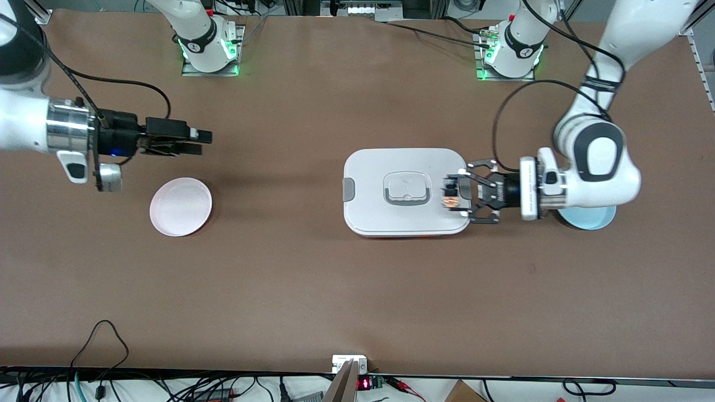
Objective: Transfer orange switch to right arm and place
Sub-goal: 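Lift the orange switch with the left gripper while the right gripper approaches, then close the right gripper on the orange switch held by the left gripper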
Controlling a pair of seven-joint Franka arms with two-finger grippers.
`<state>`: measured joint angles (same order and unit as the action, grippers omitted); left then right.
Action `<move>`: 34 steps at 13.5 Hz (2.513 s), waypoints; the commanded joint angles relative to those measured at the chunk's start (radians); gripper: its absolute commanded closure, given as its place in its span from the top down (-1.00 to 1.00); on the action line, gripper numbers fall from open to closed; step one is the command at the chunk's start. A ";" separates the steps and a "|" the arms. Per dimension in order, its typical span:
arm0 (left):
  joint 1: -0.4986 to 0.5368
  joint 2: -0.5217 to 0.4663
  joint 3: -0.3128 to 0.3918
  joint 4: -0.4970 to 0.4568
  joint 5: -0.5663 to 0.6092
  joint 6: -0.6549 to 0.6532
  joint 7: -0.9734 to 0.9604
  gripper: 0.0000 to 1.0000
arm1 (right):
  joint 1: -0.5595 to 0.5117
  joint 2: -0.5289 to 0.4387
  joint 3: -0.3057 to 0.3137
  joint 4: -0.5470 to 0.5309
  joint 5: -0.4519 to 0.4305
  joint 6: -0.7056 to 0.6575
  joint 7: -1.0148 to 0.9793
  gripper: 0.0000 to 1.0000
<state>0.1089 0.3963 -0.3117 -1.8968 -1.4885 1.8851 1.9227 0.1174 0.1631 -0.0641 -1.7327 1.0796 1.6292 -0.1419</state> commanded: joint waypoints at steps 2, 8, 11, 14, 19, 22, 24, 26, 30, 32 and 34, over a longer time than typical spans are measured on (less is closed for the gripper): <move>-0.161 -0.020 -0.023 0.010 -0.318 0.054 -0.024 -1.00 | 0.036 0.061 -0.005 0.007 0.233 0.012 -0.057 1.00; -0.236 -0.020 -0.133 0.099 -0.439 0.241 -0.140 -1.00 | 0.136 0.134 -0.003 -0.025 0.468 0.060 -0.139 1.00; -0.238 -0.017 -0.182 0.139 -0.505 0.307 -0.151 -1.00 | 0.143 0.168 0.016 -0.047 0.534 0.060 -0.121 1.00; -0.248 -0.017 -0.188 0.151 -0.501 0.342 -0.197 -1.00 | 0.146 0.188 0.032 -0.077 0.609 0.069 -0.069 1.00; -0.256 -0.007 -0.188 0.153 -0.449 0.356 -0.156 -1.00 | 0.154 0.176 0.076 -0.059 0.617 0.138 0.153 1.00; -0.256 0.010 -0.187 0.154 -0.450 0.359 -0.082 -1.00 | 0.162 0.165 0.102 -0.057 0.616 0.156 0.208 1.00; -0.256 0.013 -0.187 0.163 -0.449 0.359 -0.079 -1.00 | 0.177 0.165 0.104 -0.059 0.615 0.156 0.241 1.00; -0.256 0.019 -0.187 0.171 -0.449 0.361 -0.079 -1.00 | 0.188 0.164 0.104 -0.057 0.615 0.158 0.257 1.00; -0.256 0.019 -0.187 0.171 -0.452 0.361 -0.080 -1.00 | 0.192 0.164 0.104 -0.057 0.617 0.158 0.257 0.97; -0.256 0.019 -0.187 0.171 -0.452 0.361 -0.080 -1.00 | 0.192 0.159 0.104 -0.054 0.617 0.158 0.257 0.89; -0.256 0.019 -0.187 0.171 -0.458 0.361 -0.080 -1.00 | 0.192 0.161 0.104 -0.054 0.617 0.158 0.255 0.78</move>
<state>-0.1417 0.4016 -0.4981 -1.7531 -1.9456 2.2366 1.8263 0.3028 0.3385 0.0394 -1.7855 1.6805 1.7713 0.0937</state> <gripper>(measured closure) 0.273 0.075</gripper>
